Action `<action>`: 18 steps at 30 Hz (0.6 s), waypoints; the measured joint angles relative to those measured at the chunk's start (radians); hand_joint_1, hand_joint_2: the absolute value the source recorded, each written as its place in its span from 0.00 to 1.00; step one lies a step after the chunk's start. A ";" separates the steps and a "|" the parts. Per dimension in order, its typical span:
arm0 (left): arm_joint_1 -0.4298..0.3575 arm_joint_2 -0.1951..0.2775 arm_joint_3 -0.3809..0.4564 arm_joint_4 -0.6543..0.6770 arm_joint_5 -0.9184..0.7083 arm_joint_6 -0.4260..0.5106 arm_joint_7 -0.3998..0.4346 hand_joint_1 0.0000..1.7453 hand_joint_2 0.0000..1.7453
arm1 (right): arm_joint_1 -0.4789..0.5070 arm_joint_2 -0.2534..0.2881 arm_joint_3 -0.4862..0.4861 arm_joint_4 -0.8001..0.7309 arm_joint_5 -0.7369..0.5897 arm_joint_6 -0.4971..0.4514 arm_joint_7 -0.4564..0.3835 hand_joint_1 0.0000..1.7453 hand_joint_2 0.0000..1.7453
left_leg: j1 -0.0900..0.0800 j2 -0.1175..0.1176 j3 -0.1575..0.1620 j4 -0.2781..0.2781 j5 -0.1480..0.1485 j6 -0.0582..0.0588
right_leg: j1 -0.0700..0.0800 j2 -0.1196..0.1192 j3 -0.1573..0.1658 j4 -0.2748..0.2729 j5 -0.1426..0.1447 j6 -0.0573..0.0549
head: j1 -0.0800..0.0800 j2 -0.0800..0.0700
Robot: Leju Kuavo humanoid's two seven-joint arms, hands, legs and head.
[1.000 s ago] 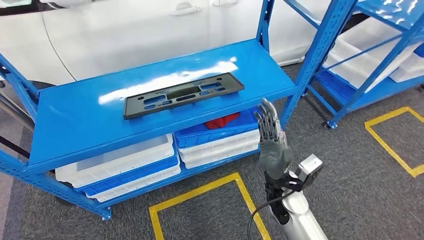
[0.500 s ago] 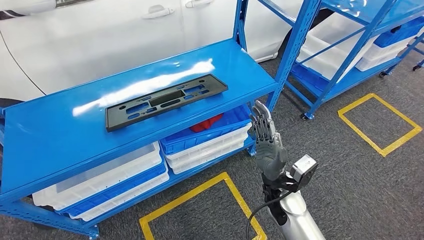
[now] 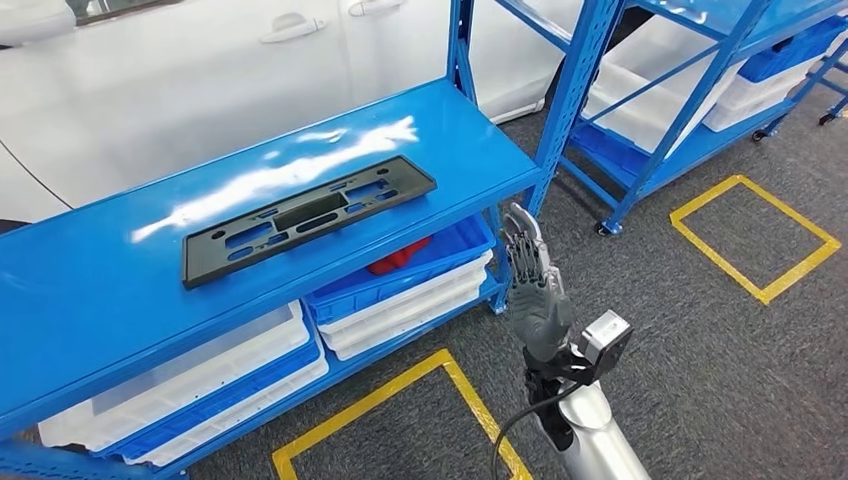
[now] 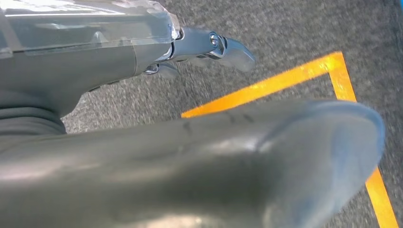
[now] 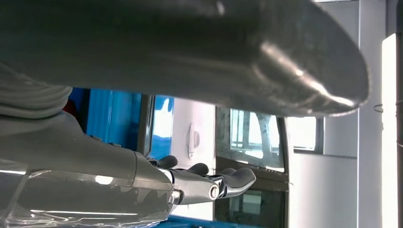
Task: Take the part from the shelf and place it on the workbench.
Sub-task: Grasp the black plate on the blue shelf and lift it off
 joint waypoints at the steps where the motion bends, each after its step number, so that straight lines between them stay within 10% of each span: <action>1: 0.000 0.000 0.000 0.000 -0.001 -0.001 0.000 0.00 0.00 | -0.001 0.000 0.000 0.002 0.000 0.001 -0.001 0.00 0.00 | 0.002 -0.001 -0.020 0.038 -0.011 -0.002 | -0.001 0.001 0.005 -0.002 -0.002 -0.004 | 0.000 0.000; 6: 0.003 0.000 0.000 0.000 -0.002 -0.002 -0.001 0.00 0.00 | 0.001 0.001 0.001 0.018 0.003 0.009 -0.014 0.00 0.00 | 0.003 -0.001 -0.183 0.250 -0.077 -0.018 | 0.000 0.011 0.030 -0.002 -0.026 -0.011 | 0.000 0.000; 10: 0.009 0.002 0.000 0.003 0.000 -0.002 -0.003 0.00 0.00 | 0.000 0.001 0.001 0.031 0.006 0.018 -0.018 0.00 0.00 | 0.002 -0.006 -0.139 0.037 0.083 -0.007 | 0.000 0.023 0.065 0.007 -0.055 0.001 | 0.000 0.000; 18: 0.003 0.001 0.000 0.004 0.000 0.003 0.004 0.00 0.00 | -0.009 0.002 0.001 0.033 0.064 0.014 -0.029 0.00 0.00 | 0.004 -0.016 -0.129 -0.003 0.111 0.036 | -0.001 0.013 0.020 0.105 -0.125 0.040 | 0.000 0.000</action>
